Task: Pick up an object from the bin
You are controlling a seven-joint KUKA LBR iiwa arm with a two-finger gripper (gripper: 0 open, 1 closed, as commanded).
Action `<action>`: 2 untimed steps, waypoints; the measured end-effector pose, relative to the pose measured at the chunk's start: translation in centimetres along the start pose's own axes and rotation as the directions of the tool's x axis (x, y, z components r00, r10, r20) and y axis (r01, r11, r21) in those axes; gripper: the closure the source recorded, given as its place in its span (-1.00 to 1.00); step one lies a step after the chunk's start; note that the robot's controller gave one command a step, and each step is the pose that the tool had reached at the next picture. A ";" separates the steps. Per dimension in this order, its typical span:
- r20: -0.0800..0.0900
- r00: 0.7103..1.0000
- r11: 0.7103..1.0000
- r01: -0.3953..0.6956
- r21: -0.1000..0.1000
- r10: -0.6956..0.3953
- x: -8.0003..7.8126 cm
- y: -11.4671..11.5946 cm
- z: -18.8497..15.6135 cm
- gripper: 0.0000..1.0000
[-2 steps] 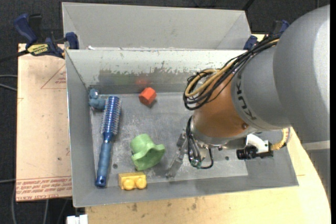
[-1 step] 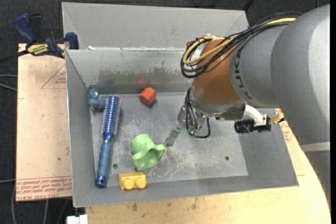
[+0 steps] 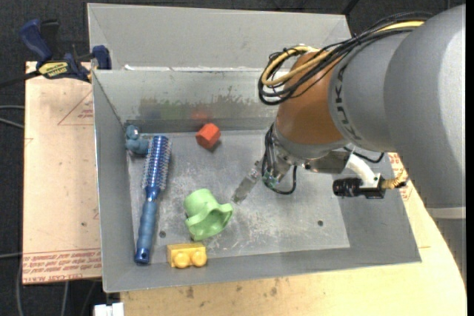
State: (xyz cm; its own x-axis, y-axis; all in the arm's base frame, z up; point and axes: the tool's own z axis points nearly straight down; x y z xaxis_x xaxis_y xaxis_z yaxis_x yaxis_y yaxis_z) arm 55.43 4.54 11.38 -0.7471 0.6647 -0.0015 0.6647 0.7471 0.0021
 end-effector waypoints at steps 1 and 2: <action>-0.003 0.989 0.989 -0.149 0.004 0.149 1.8 -1.2 4.5 -1.00; 0.004 0.950 0.950 -0.312 -0.005 0.312 -4.5 2.7 -2.0 -1.00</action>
Offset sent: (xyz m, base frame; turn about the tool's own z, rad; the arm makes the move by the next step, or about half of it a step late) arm -0.0205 0.0032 -0.0438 0.1516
